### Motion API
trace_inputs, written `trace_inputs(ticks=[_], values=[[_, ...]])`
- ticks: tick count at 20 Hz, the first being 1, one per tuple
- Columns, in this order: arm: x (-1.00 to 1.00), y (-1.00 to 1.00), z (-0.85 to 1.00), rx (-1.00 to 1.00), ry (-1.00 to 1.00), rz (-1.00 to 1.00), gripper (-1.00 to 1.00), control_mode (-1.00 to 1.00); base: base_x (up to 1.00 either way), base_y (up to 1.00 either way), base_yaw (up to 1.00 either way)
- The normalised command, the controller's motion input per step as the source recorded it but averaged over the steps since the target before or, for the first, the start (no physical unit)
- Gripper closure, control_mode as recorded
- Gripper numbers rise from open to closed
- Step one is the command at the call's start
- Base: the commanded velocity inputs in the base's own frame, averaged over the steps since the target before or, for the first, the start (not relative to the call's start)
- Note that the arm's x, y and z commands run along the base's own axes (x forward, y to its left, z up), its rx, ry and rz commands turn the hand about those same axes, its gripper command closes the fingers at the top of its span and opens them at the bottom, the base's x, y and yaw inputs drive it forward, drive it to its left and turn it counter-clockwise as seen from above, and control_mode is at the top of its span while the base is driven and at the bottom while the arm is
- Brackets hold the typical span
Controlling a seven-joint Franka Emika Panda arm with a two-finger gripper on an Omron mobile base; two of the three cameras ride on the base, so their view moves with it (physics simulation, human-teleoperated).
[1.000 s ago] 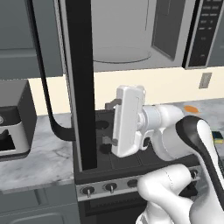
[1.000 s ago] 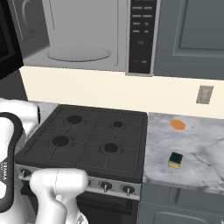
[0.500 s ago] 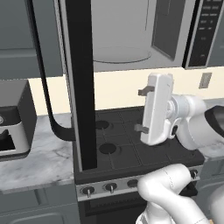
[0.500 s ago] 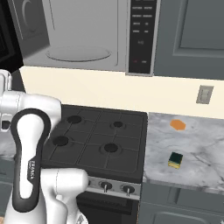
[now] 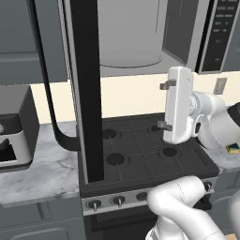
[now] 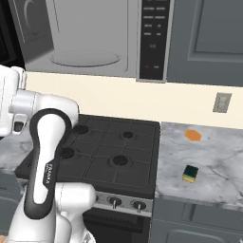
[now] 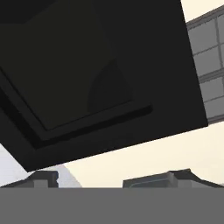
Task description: Place the sponge inside the microwave to prepare for sanitizing.
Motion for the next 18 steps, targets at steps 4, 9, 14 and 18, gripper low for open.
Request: trace_inputs(ticks=[4,9,14,18], values=[[0.27,-0.45,0.15,-0.35,0.41,-0.09,-1.0,-1.0,0.0,0.0,0.0],[0.05,-0.45,0.01,-0.44,0.27,-0.12,-1.0,-1.0,0.0,0.0,0.0],[0.05,-0.49,-0.07,-0.3,0.21,-0.03,-1.0,-1.0,0.0,0.0,0.0],[-0.05,-0.33,-0.58,-0.15,0.02,-0.01,-1.0,-1.0,0.0,0.0,0.0]])
